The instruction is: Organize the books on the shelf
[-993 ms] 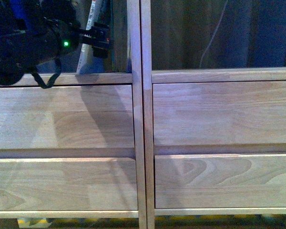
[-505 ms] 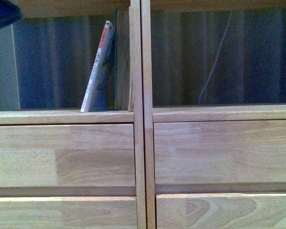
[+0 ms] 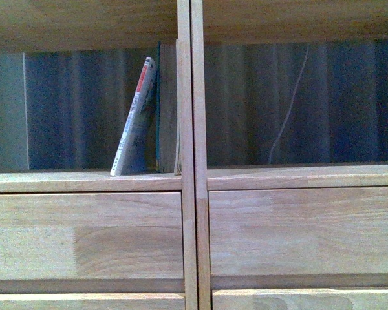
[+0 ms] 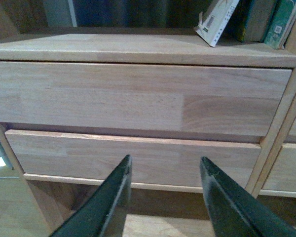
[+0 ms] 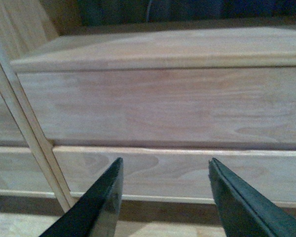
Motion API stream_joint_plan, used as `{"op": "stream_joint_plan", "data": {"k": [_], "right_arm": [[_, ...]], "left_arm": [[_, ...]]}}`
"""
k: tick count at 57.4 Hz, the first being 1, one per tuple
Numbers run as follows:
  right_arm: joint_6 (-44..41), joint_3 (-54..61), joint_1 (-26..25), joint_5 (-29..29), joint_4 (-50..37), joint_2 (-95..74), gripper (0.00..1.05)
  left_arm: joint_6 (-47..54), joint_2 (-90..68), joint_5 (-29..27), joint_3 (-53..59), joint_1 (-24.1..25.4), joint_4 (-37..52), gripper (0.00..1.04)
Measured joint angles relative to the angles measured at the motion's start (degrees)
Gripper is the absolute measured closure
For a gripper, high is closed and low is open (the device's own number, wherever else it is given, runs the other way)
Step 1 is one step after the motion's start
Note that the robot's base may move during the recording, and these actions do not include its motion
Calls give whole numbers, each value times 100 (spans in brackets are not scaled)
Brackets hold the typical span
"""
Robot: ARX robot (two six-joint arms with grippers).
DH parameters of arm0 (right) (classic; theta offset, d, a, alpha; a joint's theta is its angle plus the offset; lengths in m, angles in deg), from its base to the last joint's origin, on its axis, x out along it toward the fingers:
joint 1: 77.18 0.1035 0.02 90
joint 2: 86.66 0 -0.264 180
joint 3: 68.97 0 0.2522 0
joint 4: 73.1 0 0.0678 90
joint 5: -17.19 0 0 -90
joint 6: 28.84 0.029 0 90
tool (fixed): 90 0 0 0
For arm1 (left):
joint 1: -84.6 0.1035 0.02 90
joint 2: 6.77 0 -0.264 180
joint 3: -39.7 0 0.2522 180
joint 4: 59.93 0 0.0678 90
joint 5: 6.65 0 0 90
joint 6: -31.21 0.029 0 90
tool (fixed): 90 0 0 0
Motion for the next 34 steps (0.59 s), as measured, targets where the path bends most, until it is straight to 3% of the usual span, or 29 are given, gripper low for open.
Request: {"op": "stream_joint_plan", "data": {"k": [8, 10, 16, 34], "right_arm": [[-101, 750, 2, -11, -251, 487, 95], [-116, 883, 2, -13, -280, 577, 102], [-140, 1165, 2, -20, -319, 804, 102], [-140, 1720, 7, -15, -280, 1449, 102]], "left_arm": [[-22, 470, 284, 715, 297, 199, 102], [-22, 568, 643, 828, 511, 212, 102], [-37, 778, 776, 1080, 852, 251, 102], [-37, 1318, 837, 1591, 879, 260, 102]]}}
